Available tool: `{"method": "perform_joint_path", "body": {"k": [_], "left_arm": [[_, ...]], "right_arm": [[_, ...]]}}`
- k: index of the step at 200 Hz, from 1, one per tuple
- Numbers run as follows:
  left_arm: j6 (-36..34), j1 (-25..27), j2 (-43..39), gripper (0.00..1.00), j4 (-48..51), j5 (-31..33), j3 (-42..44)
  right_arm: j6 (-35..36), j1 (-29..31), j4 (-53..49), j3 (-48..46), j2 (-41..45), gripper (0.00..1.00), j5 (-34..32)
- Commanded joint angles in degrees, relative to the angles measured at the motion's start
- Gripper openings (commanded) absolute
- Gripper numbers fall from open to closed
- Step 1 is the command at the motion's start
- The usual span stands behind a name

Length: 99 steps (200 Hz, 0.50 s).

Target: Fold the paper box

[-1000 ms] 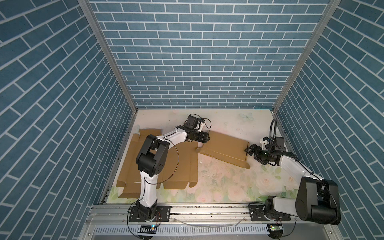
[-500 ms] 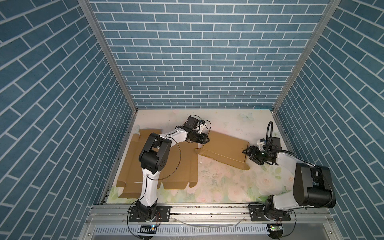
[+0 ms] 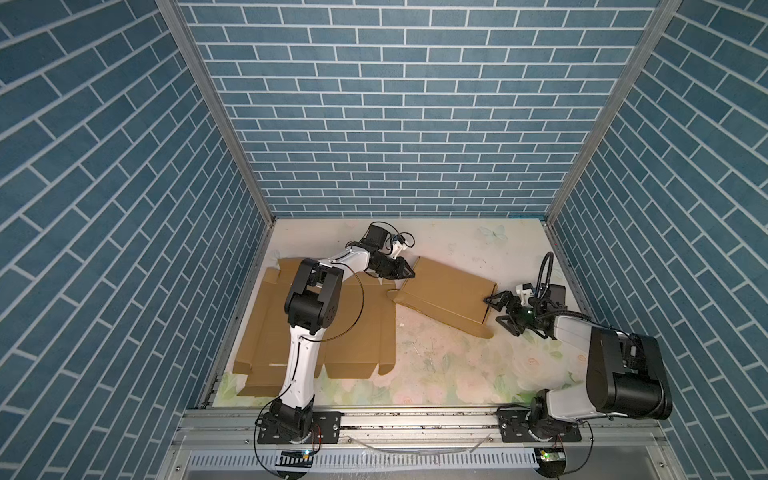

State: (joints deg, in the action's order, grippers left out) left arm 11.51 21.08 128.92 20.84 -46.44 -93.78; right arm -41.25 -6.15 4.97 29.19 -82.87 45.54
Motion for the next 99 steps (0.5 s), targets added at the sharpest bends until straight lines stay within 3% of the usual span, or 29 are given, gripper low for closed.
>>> {"method": "perform_joint_path", "body": {"k": [1,54,99], "left_arm": [[0.06,-2.09,5.55,0.27,8.86,4.56,0.68],[0.19,-2.72,7.00,0.26,9.00,4.61,0.28],[1.77,-2.74,5.94,0.30,5.80,4.42,1.54]], "right_arm": [[-3.54,0.48,3.36,-1.91,0.78,0.96,1.09],[-7.38,4.48,10.63,-2.42,-1.83,0.96,1.30],[-15.86,8.89,24.81,-2.13,-6.30,0.84,0.57]]}}
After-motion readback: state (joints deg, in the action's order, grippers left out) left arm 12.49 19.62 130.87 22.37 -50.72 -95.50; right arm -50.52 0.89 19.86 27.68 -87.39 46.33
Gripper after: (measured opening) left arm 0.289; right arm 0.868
